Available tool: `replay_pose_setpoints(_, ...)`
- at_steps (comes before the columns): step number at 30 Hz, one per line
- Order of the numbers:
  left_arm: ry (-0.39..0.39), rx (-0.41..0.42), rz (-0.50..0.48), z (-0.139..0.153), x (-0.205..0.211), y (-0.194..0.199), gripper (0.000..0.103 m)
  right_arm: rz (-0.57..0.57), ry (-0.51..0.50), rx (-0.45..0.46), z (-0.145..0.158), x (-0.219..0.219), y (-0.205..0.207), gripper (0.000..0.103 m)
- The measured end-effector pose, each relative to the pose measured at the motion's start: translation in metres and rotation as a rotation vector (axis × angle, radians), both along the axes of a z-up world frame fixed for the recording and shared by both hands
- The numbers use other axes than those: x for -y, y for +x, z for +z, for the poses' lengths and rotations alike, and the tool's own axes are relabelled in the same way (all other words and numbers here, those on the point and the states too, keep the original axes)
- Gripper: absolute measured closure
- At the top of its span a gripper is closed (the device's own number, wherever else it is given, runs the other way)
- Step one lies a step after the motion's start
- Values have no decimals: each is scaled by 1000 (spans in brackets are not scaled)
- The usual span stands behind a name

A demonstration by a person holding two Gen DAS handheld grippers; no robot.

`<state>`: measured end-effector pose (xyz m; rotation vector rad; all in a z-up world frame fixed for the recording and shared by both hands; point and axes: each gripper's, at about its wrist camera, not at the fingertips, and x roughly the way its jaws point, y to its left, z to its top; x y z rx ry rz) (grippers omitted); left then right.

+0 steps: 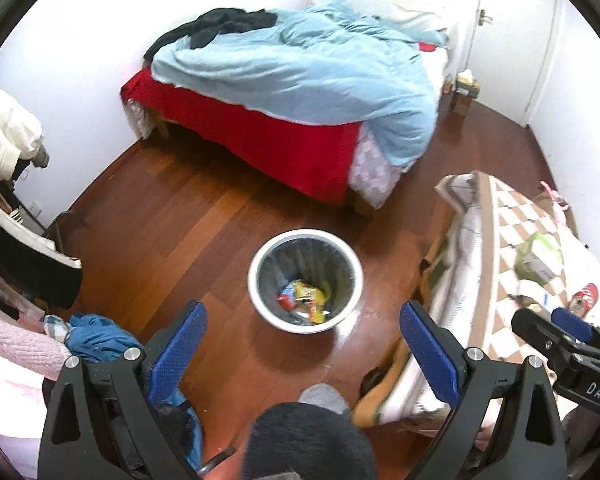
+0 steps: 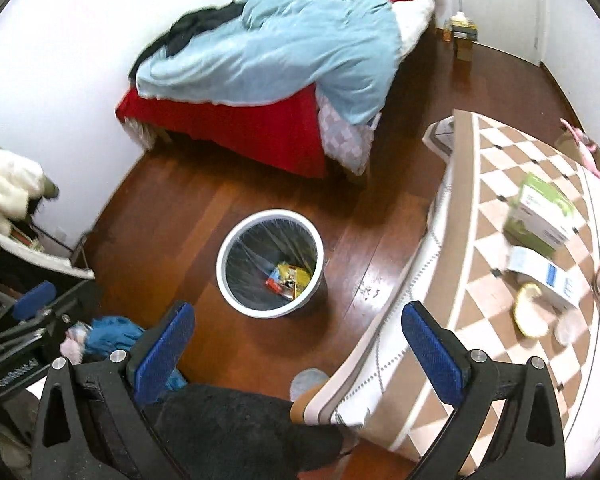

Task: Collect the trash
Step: 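Move both tools back toward the table, then grasp the orange peel with the left tool while the right tool grasps the red cola can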

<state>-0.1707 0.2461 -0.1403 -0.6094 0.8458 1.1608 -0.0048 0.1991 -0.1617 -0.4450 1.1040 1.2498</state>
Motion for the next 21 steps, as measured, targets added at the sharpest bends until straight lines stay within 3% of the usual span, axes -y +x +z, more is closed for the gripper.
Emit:
replay_pose_setpoints(4, -14, 21, -63, -2, 15, 45, 5, -82, 31, -25, 16, 42, 31, 0)
replay_pose_setpoints(11, -126, 0, -221, -54, 40, 171, 5, -311, -12, -23, 7, 117, 126, 0)
replay_pose_setpoints(17, -340, 19, -261, -121, 60, 271, 5, -575, -112, -65, -33, 181, 248, 0)
replay_pose_setpoints(21, -478, 47, -245, -156, 67, 311, 5, -717, -151, -118, -61, 203, 321, 0)
